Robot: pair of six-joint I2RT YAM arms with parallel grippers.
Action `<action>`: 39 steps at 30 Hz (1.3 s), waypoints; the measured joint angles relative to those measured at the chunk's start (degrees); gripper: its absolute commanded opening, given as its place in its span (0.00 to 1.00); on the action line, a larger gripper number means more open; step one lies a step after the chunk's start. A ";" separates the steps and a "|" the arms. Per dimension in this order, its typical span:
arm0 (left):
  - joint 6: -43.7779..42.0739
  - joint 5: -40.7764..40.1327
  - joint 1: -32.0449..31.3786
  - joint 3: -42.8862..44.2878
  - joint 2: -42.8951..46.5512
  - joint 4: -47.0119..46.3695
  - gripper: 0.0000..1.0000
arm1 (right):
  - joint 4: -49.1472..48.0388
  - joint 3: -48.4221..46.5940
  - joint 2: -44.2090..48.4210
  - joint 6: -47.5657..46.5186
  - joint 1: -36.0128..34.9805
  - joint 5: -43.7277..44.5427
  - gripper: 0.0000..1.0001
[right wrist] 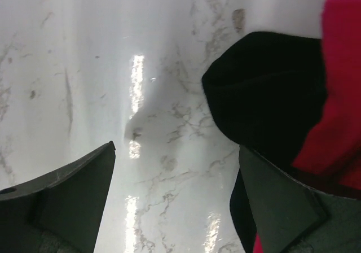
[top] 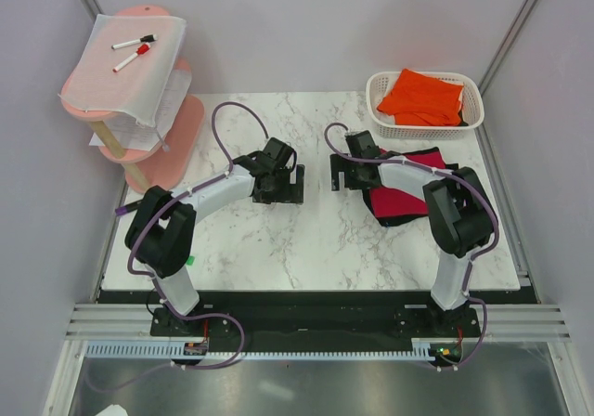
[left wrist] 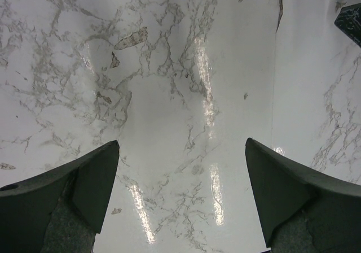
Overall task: Fold and stack the t-shirts
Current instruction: Put the neatly folded tshirt into the corner of the board with the right arm
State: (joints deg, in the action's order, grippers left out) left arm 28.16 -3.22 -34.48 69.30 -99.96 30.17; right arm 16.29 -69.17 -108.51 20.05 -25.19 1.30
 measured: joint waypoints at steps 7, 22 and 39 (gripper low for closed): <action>0.00 -0.33 0.00 0.00 0.00 -0.04 1.00 | 1.68 1.95 1.27 0.35 3.80 7.04 0.98; 0.00 -1.33 0.00 -0.09 0.00 -0.04 1.00 | 6.19 5.20 4.85 0.57 14.56 12.96 0.98; -1.84 -11.89 0.00 -4.55 5.29 -0.20 1.00 | -2.95 3.69 9.94 -2.91 -3.26 2.91 0.98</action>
State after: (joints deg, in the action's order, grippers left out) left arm 26.33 -15.11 -34.48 64.75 -94.67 29.98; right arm 13.34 -65.47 -98.56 17.15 -28.45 4.21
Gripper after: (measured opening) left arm 0.995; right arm 0.982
